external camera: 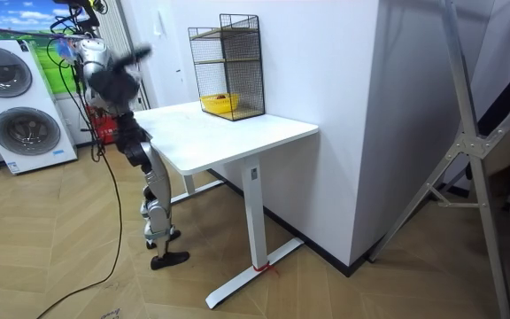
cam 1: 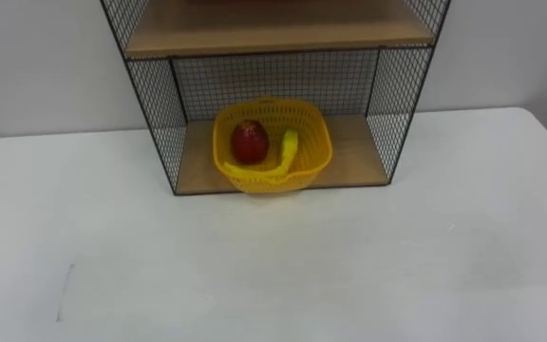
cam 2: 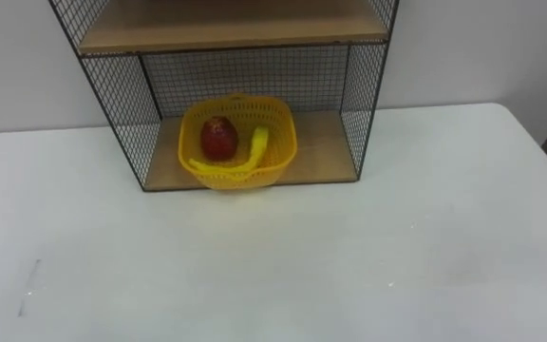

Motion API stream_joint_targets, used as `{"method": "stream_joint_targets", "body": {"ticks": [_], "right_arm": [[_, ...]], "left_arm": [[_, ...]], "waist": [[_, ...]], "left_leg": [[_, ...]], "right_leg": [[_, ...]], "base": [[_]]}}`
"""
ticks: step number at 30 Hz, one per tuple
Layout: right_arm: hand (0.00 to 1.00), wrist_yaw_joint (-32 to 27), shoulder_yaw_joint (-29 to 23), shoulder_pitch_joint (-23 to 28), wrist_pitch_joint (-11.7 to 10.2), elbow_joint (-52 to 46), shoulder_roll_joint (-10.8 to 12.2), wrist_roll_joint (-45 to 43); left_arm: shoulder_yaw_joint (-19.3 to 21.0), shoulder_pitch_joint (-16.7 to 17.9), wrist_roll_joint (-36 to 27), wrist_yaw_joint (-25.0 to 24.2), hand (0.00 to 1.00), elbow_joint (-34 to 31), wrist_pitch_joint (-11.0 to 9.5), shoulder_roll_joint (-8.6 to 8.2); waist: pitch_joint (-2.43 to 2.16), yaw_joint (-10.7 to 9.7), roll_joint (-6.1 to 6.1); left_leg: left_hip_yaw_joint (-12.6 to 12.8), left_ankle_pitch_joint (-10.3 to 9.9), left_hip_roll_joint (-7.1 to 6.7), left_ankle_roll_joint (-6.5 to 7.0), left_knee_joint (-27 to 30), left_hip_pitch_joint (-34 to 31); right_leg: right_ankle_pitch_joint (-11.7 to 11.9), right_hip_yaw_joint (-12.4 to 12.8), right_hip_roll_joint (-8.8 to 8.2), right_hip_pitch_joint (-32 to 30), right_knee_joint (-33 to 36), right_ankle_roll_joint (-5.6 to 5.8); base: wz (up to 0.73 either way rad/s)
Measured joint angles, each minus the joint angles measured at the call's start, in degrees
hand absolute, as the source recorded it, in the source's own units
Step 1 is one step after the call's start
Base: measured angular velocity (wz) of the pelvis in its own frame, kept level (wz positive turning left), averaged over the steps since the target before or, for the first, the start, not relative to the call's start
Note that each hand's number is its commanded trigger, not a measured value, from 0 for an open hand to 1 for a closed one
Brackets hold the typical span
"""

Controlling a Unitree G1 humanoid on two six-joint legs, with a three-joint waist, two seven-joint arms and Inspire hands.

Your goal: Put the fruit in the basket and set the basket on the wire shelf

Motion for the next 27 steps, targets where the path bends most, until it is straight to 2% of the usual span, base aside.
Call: {"method": "stream_joint_targets", "body": {"ticks": [1, 2, 3, 4, 5, 7, 8, 9, 10, 11, 13, 14, 16, 17, 19, 20, 22, 23, 25, 26, 27], "right_arm": [[0.00, 0.7, 0.0, 0.5, 0.8, 5.3, 0.7, 4.4], [0.00, 1.2, 0.1, 0.8, 1.1, 8.1, 1.1, 6.7], [0.00, 2.1, 0.1, 0.8, 1.7, 15.0, 1.6, 10.7], [0.00, 2.8, 0.1, 0.9, 2.0, 20.6, 2.9, 13.2], [0.00, 3.1, 0.1, 0.9, 2.1, 23.3, 3.6, 14.3], [0.00, 4.9, 0.2, 1.0, 2.2, 33.5, 5.8, 17.6], [0.00, 5.4, 0.2, 1.3, 2.2, 35.4, 6.6, 18.5], [0.00, 6.1, 0.2, 1.7, 2.2, 38.0, 8.6, 19.2], [0.00, 6.7, 0.9, 2.2, 2.2, 39.9, 10.7, 18.9], [0.00, 7.3, 2.0, 2.3, 2.2, 41.7, 11.3, 18.8], [0.00, 8.5, 7.2, 2.0, 2.4, 48.1, 13.4, 17.1], [0.00, 8.7, 8.3, 1.9, 2.5, 48.8, 14.3, 16.6], [0.00, 10.0, 13.2, 1.5, 2.5, 50.6, 17.9, 14.0], [0.00, 10.2, 14.0, 1.0, 2.5, 51.8, 18.4, 13.3], [0.00, 10.9, 17.5, -0.8, 3.4, 55.2, 20.2, 9.5], [0.00, 11.2, 18.2, -1.3, 3.7, 56.1, 20.5, 8.0], [0.00, 12.9, 20.5, -3.9, 5.7, 59.3, 21.4, 0.2], [0.00, 13.5, 21.5, -4.4, 6.2, 60.0, 21.4, -1.8], [0.00, 17.1, 27.6, -5.6, 8.2, 61.2, 21.5, -8.4], [0.00, 18.1, 28.8, -5.7, 8.7, 61.3, 21.4, -10.2], [0.00, 20.6, 31.0, -6.2, 9.8, 62.2, 21.1, -13.3]], "left_arm": [[-1.3, 0.1, -3.6, -1.4, 0.00, 6.3, 0.9, 0.00], [-1.9, 0.0, -5.2, -2.2, 0.00, 9.6, 1.4, 0.00], [-2.7, -0.2, -8.3, -3.9, 0.00, 16.4, 2.3, -0.03], [-3.3, -0.4, -11.0, -5.3, 0.00, 22.2, 3.0, -0.12], [-3.5, -0.4, -12.3, -6.0, 0.00, 24.8, 3.2, -0.24], [-3.8, -0.4, -17.4, -9.3, 0.00, 34.9, 3.5, -1.25], [-3.9, -0.4, -18.9, -10.1, 0.00, 36.9, 3.6, -1.52], [-4.0, -0.5, -20.6, -11.5, 0.00, 40.1, 3.7, -2.47], [-4.0, -0.4, -21.9, -13.0, 0.00, 42.0, 3.6, -4.11], [-4.0, -0.6, -22.5, -13.8, 0.00, 43.3, 3.6, -4.84], [-4.7, -1.2, -24.5, -16.6, 0.00, 46.8, 3.7, -8.99], [-4.8, -1.2, -24.8, -17.4, 0.00, 47.4, 3.7, -10.24], [-6.7, -1.2, -24.6, -20.6, 0.00, 50.2, 3.8, -14.79], [-7.3, -1.3, -24.5, -20.9, 0.00, 51.1, 3.9, -15.48], [-11.7, -2.2, -19.9, -22.2, 0.00, 54.3, 5.6, -16.62], [-12.6, -2.5, -17.8, -22.6, 0.00, 54.8, 6.1, -16.81], [-17.2, -3.3, -4.9, -25.2, 0.00, 56.3, 8.0, -17.48], [-19.2, -3.4, -1.4, -26.1, 0.00, 56.7, 8.4, -17.50], [-26.8, -3.9, 13.0, -29.6, 0.00, 57.2, 10.9, -17.82], [-28.4, -4.3, 16.6, -30.6, 0.00, 57.1, 11.7, -17.83], [-31.5, -4.9, 23.1, -32.9, 0.00, 57.1, 13.1, -17.80]], "waist": [[-0.08, 0.0, 0.12], [-0.13, 0.0, 0.16], [-0.16, 0.0, 0.26], [-0.16, 0.1, 0.24], [-0.16, 0.1, 0.24], [-0.17, 0.0, 0.48], [-0.16, -0.1, 0.51], [-0.17, -0.1, 0.50], [-0.17, -0.4, 0.46], [-0.19, -0.4, 0.42], [-0.19, -0.2, 0.44], [-0.19, 0.0, 0.46], [-0.21, 0.2, 0.40], [-0.22, -0.1, 0.36], [-0.32, -0.3, 0.18], [-0.31, -0.3, 0.17], [-0.25, -0.9, -0.18], [-0.22, -1.3, -0.27], [-0.12, -1.9, -0.48], [-0.10, -2.1, -0.52], [-0.09, -2.4, -0.78]], "left_leg": [[-0.1, -0.1, 0.00, 0.02, 0.2, -0.2], [-0.2, -0.1, -0.01, 0.04, 0.2, -0.3], [-0.2, -0.2, -0.03, 0.07, 0.3, -0.4], [-0.2, -0.2, -0.02, 0.06, 0.2, -0.6], [-0.2, -0.2, -0.02, 0.06, 0.2, -0.8], [-0.2, -0.2, -0.04, 0.06, 0.2, -0.8], [-0.3, -0.2, -0.05, 0.06, 0.2, -0.8], [-0.4, -0.2, -0.04, 0.04, 0.1, -0.6], [-0.6, -0.2, -0.03, 0.03, 0.2, -0.5], [-0.6, -0.2, -0.03, 0.02, 0.2, -0.4], [-0.1, -0.1, 0.09, -0.04, 0.1, -0.1], [0.2, -0.2, 0.19, -0.11, 0.0, 0.1], [0.9, -0.4, 0.42, -0.25, 0.1, 0.5], [0.9, -0.4, 0.43, -0.26, 0.1, 0.5], [0.9, -0.4, 0.42, -0.28, 0.1, 0.7], [0.8, -0.4, 0.42, -0.28, 0.1, 0.7], [0.4, -0.4, 0.33, -0.31, 0.1, 0.7], [0.2, -0.4, 0.27, -0.32, 0.1, 0.8], [-0.1, -0.2, 0.19, -0.44, -0.3, 1.2], [-0.2, -0.2, 0.19, -0.46, -0.3, 1.3], [-0.3, 0.0, 0.11, -0.43, -0.6, 1.6]], "right_leg": [[0.1, -0.1, 0.02, 0.0, 0.0, -0.18], [0.2, -0.2, 0.03, 0.0, 0.0, -0.30], [0.2, -0.2, 0.02, -0.1, -0.1, -0.37], [0.2, -0.3, 0.01, -0.3, -0.1, -0.37], [0.2, -0.3, -0.02, -0.4, 0.0, -0.37], [0.2, -0.6, -0.15, -0.5, 0.0, -0.37], [0.2, -0.8, -0.21, -0.4, -0.1, -0.38], [0.2, -0.9, -0.23, -0.2, -0.1, -0.39], [0.1, -0.9, -0.43, 0.0, -0.1, -0.31], [-0.2, -0.9, -0.49, 0.1, -0.1, -0.02], [-0.3, 0.1, -0.35, 0.0, 0.0, 0.28], [-0.3, 0.6, -0.20, 0.0, 0.1, 0.27], [-0.2, 1.4, 0.03, 0.1, 0.1, 0.18], [-0.2, 1.5, 0.05, 0.2, 0.2, 0.11], [0.1, 1.5, 0.07, 0.4, 0.1, -0.22], [0.2, 1.5, 0.07, 0.5, 0.1, -0.36], [0.3, 1.0, 0.02, 0.8, -0.2, -0.40], [0.4, 0.9, -0.01, 1.1, -0.3, -0.43], [0.6, 0.5, -0.03, 1.7, -0.9, -0.49], [0.7, 0.4, -0.02, 2.2, -1.2, -0.47], [0.7, 0.3, -0.08, 2.5, -1.2, -0.46]], "base": [[0.06], [0.07], [0.04], [0.00], [0.00], [0.00], [0.03], [0.06], [0.06], [0.00], [-0.10], [-0.23], [-0.20], [-0.06], [0.00], [0.00], [0.09], [0.13], [0.08], [0.08], [0.07]]}}
